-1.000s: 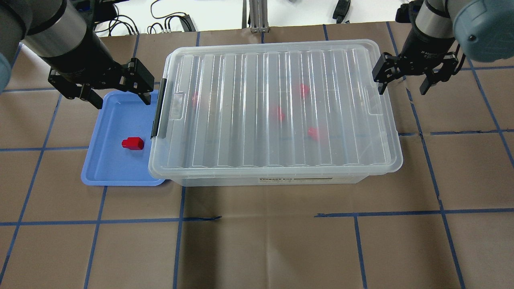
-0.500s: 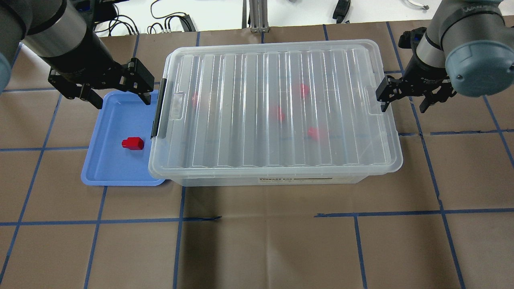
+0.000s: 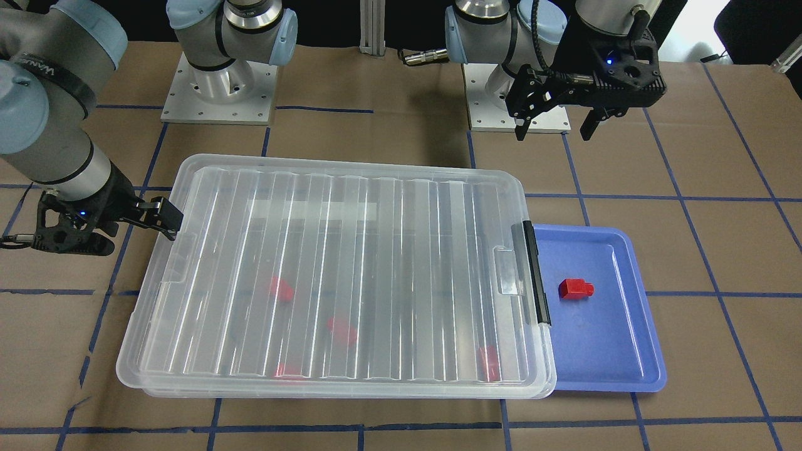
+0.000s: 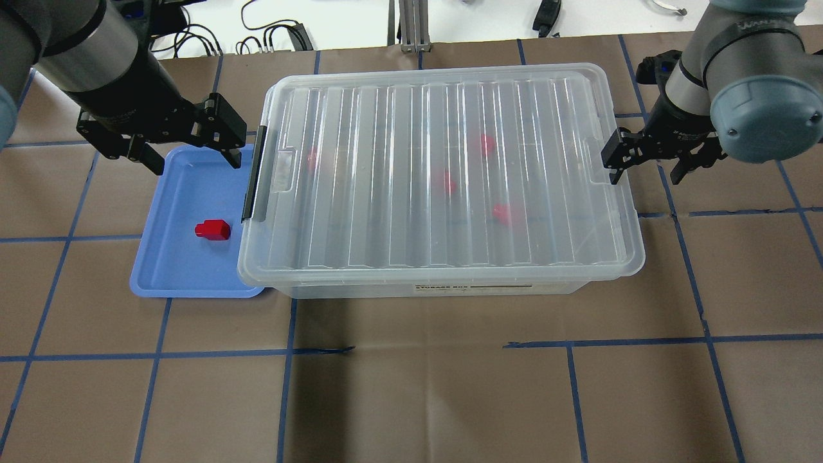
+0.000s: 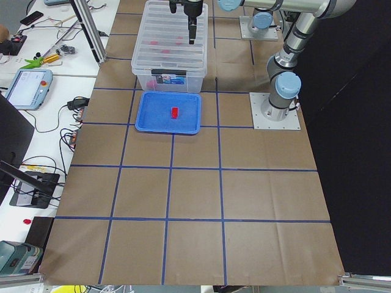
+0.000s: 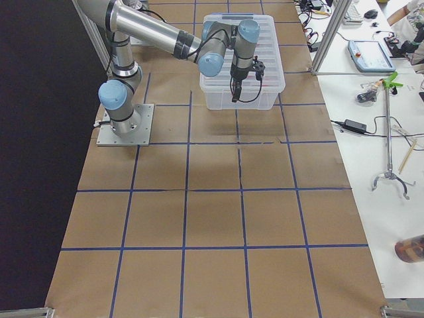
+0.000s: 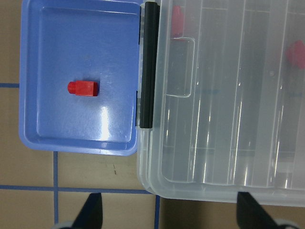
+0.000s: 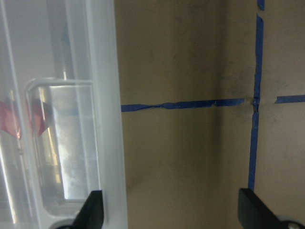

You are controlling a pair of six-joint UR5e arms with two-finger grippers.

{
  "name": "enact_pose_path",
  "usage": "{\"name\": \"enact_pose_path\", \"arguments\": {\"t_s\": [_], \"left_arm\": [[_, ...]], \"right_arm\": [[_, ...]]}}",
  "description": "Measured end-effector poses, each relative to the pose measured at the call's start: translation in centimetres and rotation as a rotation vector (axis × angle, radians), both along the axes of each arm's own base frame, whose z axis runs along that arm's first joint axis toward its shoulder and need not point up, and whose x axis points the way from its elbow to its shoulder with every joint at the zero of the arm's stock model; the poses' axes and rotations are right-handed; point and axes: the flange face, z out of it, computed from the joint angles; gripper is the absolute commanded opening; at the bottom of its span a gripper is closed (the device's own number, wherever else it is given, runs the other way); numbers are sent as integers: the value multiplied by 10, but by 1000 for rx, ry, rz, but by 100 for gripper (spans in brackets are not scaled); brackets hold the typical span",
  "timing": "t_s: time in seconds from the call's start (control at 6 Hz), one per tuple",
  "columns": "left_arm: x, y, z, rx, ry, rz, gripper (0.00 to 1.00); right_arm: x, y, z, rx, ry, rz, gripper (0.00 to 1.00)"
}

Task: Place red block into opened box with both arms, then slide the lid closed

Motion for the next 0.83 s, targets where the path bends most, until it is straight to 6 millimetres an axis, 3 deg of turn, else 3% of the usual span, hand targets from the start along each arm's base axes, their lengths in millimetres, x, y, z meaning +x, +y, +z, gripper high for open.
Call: {"name": "enact_pose_path", "arguments": {"t_s": [0.83], "left_arm": [[0, 0, 0, -1, 0, -1, 99]], "right_arm": [[-65, -4, -5, -5, 43, 41, 100]]}}
